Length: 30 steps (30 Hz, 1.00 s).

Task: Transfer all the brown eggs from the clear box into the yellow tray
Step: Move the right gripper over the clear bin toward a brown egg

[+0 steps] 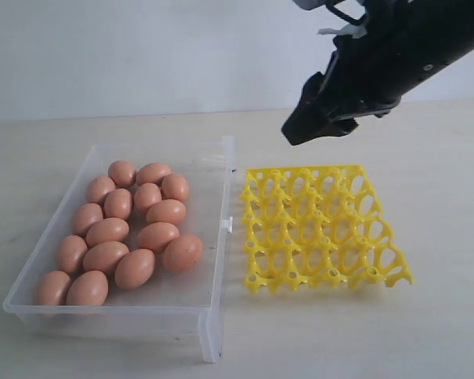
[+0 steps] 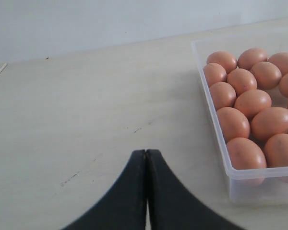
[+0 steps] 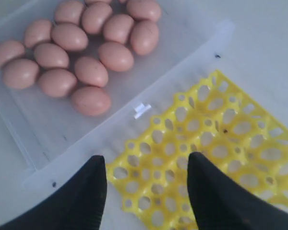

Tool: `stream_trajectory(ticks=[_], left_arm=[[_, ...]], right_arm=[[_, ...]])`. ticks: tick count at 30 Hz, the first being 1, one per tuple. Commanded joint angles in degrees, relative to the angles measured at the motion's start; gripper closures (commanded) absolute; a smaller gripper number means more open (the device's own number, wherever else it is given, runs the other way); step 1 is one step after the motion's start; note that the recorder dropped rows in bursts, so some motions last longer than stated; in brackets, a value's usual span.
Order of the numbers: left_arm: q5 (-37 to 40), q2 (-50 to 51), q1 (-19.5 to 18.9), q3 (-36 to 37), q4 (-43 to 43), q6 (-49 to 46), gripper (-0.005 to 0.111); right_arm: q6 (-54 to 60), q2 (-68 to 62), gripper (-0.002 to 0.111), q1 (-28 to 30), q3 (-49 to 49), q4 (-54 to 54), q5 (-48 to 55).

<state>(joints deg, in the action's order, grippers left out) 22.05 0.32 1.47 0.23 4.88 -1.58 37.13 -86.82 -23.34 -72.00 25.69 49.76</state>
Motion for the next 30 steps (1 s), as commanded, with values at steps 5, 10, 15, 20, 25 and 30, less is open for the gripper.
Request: stream_trajectory(ticks=[5, 10, 15, 20, 25, 30], left_arm=[[-0.4, -0.3, 0.3, -0.2, -0.3, 0.2, 0.107], [-0.4, -0.3, 0.3, -0.2, -0.3, 0.2, 0.107], [-0.4, -0.3, 0.3, -0.2, -0.3, 0.2, 0.107], [-0.4, -0.3, 0.3, -0.2, -0.3, 0.2, 0.107], [-0.4, -0.3, 0.3, -0.2, -0.3, 0.2, 0.107], [-0.4, -0.3, 0.3, -0.2, -0.3, 0.2, 0.107]], right_arm=[[0.6, -2.8, 0.072, -5.7, -0.3, -0.1, -4.7], [-2.2, -4.8, 0.076, -10.8, -0.8, -2.9, -4.6], [-12.4, -9.2, 0.076, -14.7, -7.0, -11.5, 4.8], [-15.9, -12.7, 0.076, -17.0, -13.8, -12.7, 12.2], [-14.2, -13.3, 0.076, -17.0, -14.4, -7.2, 10.4], [-13.8, -14.3, 0.076, -17.0, -14.4, -8.0, 4.4]])
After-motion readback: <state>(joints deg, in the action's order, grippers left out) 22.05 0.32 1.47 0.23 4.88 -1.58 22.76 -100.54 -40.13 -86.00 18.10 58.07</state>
